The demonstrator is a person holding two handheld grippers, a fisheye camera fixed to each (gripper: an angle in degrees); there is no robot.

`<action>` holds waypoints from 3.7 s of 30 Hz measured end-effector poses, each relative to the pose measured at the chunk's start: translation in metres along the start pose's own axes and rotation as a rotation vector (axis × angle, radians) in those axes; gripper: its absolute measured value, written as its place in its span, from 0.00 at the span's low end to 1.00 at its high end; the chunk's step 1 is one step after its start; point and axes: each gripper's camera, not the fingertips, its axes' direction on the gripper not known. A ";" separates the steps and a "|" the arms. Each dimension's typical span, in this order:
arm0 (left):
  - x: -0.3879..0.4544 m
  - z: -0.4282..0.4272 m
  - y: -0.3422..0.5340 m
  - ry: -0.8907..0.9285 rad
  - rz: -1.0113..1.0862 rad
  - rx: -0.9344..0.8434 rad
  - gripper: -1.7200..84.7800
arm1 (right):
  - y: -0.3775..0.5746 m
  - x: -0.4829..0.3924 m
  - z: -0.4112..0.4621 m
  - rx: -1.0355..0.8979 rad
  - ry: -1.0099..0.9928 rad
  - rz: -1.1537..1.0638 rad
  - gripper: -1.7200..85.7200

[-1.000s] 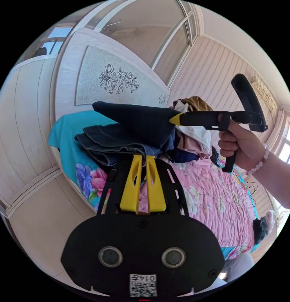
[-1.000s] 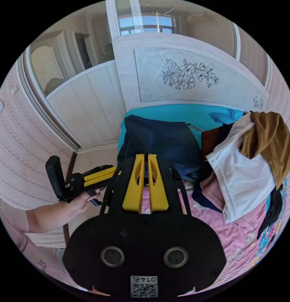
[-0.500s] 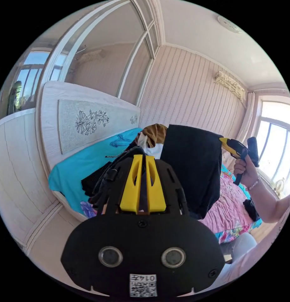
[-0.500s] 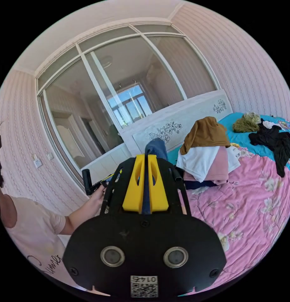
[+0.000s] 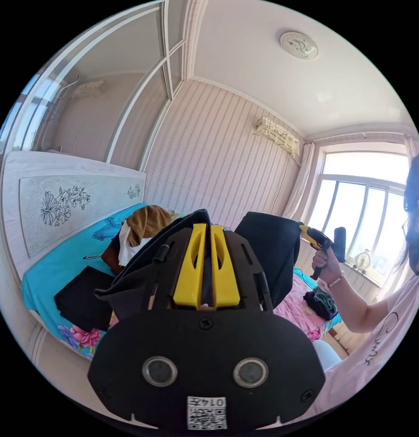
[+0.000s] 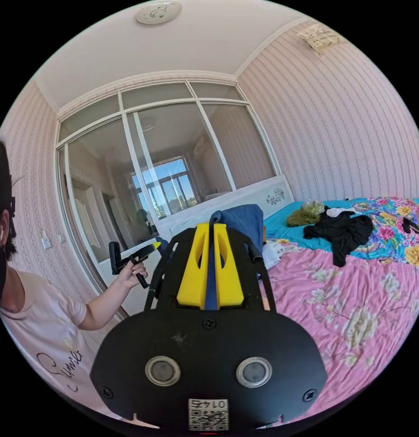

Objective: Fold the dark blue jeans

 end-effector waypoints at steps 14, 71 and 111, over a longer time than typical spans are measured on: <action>0.029 0.111 0.205 0.123 -0.292 -0.662 0.01 | 0.235 0.185 -0.168 -0.503 0.645 0.659 0.02; -0.047 0.237 0.321 -0.038 -0.208 -0.819 0.13 | 0.227 0.024 0.146 -0.759 0.190 -0.026 0.18; -0.149 0.223 0.276 -0.058 -0.136 -0.594 0.15 | 0.211 0.096 0.118 -0.861 0.470 0.048 0.26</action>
